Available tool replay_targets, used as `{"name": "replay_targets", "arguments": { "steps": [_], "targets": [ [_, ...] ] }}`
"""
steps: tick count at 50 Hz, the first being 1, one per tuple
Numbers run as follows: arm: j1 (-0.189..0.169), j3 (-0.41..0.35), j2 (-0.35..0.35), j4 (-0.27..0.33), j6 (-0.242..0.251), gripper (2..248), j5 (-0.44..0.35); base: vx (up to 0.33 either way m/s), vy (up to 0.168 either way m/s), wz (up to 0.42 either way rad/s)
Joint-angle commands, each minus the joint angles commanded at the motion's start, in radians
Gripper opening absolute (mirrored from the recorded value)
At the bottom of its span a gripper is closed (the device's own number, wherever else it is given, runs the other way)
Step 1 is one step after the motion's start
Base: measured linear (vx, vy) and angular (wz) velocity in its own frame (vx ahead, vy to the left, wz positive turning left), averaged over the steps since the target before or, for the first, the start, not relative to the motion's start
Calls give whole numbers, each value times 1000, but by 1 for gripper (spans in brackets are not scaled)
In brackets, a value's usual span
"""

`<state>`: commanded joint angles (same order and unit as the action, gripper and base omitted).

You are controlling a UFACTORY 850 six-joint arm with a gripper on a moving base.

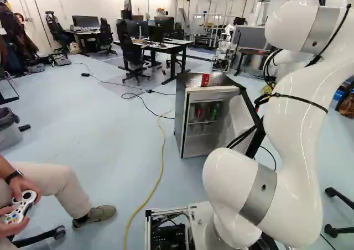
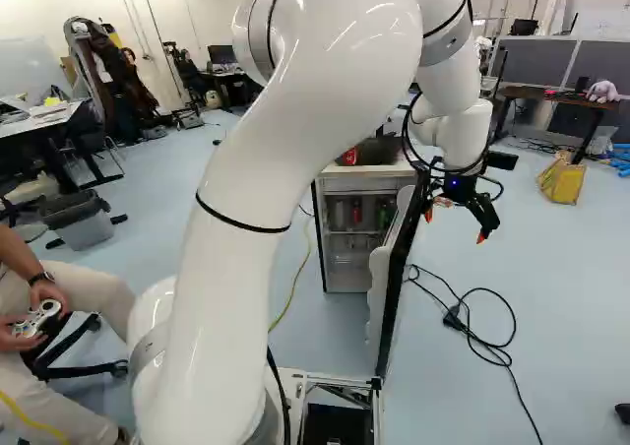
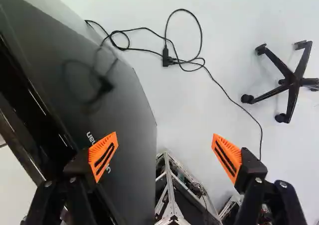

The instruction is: Grab a drink from the fridge

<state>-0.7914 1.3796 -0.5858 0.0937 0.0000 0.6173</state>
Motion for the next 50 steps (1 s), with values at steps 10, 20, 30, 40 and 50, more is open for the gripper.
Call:
{"name": "replay_targets", "arguments": {
  "steps": [10, 20, 30, 40, 50],
  "targets": [
    [15, -27, 18, 0, 0, 247, 0, 0, 0, 0],
    [31, -53, 36, 0, 0, 247, 0, 0, 0, 0],
    [48, -78, 53, 0, 0, 247, 0, 0, 0, 0],
    [65, -103, 70, 0, 0, 247, 0, 0, 0, 0],
    [83, -128, 87, 0, 0, 247, 0, 0, 0, 0]
  ]
}}
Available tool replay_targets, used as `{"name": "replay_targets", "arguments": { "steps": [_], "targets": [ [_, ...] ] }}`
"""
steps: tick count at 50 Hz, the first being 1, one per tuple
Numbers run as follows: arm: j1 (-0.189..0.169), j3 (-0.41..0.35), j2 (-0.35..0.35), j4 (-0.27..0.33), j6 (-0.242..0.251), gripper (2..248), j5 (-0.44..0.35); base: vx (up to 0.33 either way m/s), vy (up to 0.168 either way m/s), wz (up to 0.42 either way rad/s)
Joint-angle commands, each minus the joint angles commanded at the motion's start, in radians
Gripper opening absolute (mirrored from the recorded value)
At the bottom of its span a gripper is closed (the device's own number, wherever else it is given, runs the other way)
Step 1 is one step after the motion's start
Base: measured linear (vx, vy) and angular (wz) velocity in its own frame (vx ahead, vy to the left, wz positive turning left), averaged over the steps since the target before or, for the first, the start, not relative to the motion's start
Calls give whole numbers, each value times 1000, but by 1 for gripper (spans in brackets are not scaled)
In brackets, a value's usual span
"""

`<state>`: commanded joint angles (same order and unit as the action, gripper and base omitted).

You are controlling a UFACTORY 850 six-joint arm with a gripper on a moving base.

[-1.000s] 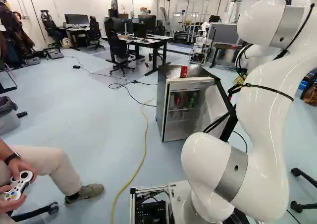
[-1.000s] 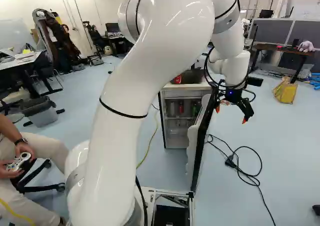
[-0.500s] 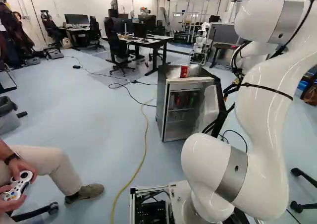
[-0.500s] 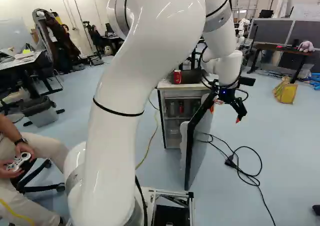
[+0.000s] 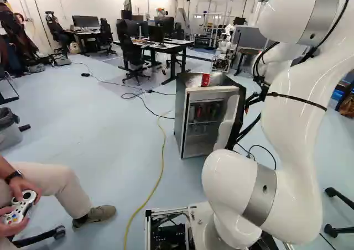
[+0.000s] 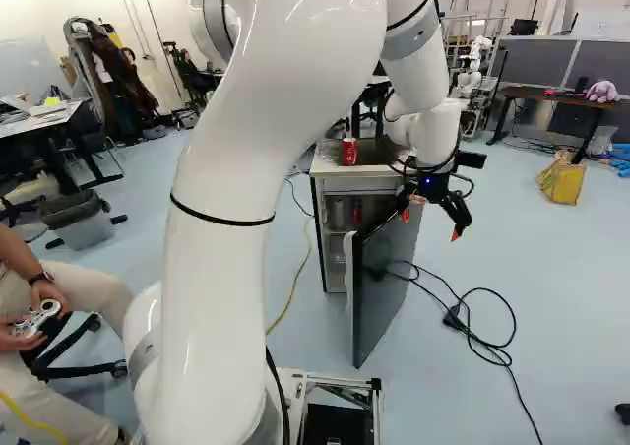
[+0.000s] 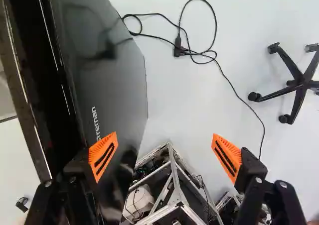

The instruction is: Grab a drink from the fridge

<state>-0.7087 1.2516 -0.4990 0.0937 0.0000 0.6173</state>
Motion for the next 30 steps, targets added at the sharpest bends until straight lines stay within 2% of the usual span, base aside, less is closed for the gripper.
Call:
{"name": "replay_targets", "arguments": {
  "steps": [30],
  "targets": [
    [60, -55, 38, 0, 0, 247, 0, 0, 0, 0]
  ]
}}
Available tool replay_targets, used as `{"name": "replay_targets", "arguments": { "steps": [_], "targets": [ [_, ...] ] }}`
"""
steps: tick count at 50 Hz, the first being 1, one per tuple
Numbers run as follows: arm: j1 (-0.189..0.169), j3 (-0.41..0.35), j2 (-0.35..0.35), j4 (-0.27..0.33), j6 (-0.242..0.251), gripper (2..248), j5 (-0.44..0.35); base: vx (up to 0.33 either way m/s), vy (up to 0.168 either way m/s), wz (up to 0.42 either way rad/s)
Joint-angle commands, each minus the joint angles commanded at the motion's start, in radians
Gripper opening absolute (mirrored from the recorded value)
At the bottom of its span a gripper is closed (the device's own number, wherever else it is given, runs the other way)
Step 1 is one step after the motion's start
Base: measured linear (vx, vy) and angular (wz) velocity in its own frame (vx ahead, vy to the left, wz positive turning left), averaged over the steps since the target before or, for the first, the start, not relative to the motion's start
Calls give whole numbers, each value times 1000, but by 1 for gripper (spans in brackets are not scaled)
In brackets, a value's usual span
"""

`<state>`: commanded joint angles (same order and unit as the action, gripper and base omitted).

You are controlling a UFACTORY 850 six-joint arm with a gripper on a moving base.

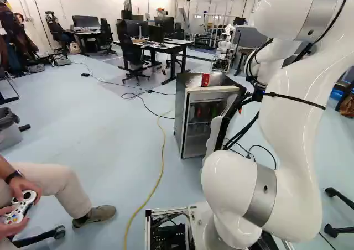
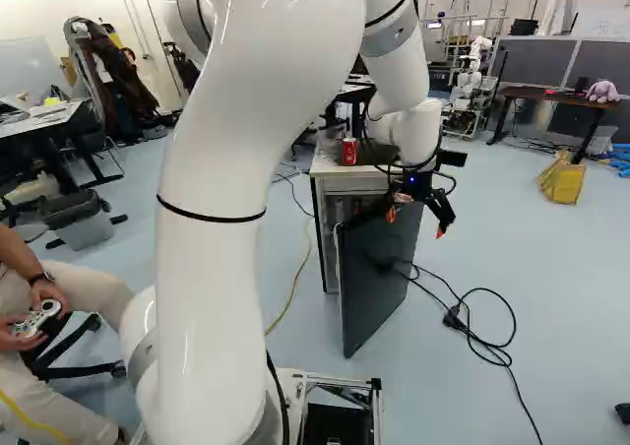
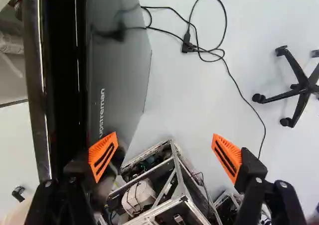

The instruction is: Grab a drink from the fridge

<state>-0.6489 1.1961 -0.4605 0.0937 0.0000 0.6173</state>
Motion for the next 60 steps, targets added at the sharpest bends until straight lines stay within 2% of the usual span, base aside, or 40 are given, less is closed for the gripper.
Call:
{"name": "replay_targets", "arguments": {
  "steps": [60],
  "targets": [
    [131, -80, 56, 0, 0, 247, 0, 0, 0, 0]
  ]
}}
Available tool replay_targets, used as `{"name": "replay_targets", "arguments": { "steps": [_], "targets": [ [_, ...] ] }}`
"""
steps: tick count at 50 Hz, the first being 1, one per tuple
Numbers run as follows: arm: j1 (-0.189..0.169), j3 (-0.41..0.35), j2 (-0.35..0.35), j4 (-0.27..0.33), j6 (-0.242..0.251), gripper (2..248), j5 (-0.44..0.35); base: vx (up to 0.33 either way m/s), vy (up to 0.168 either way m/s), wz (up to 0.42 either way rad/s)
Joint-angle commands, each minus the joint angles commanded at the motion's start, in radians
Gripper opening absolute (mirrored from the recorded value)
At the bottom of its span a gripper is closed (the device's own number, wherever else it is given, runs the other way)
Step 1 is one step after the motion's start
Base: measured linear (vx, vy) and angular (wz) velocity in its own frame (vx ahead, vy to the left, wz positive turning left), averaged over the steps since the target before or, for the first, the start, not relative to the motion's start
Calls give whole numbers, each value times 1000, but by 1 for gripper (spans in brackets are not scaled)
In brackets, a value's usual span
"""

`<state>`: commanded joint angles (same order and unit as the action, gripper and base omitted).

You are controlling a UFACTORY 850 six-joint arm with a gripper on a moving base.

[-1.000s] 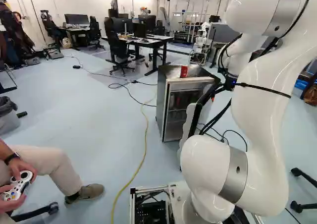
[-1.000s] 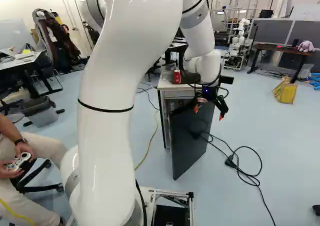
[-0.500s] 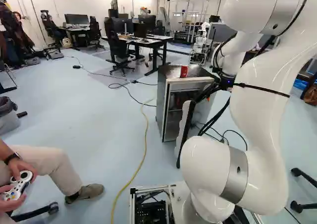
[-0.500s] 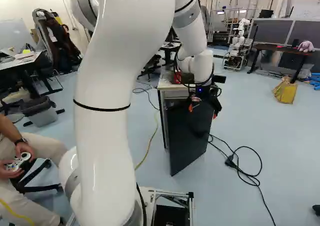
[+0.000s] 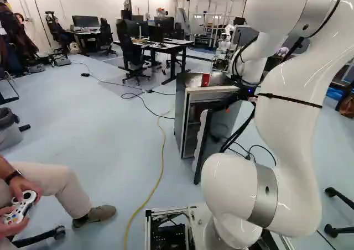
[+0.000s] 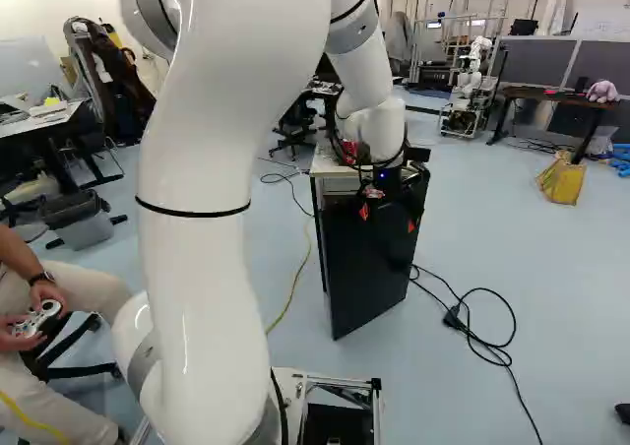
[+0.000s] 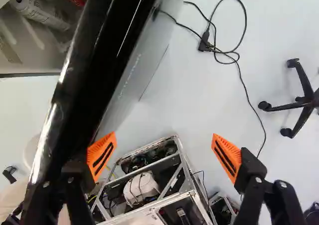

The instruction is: Grab a drink from the fridge

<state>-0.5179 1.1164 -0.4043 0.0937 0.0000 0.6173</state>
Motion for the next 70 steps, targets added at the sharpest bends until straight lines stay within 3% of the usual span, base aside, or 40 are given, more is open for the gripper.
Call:
{"name": "replay_targets", "arguments": {
  "steps": [70],
  "targets": [
    [147, 52, -37, 0, 0, 247, 0, 0, 0, 0]
  ]
}}
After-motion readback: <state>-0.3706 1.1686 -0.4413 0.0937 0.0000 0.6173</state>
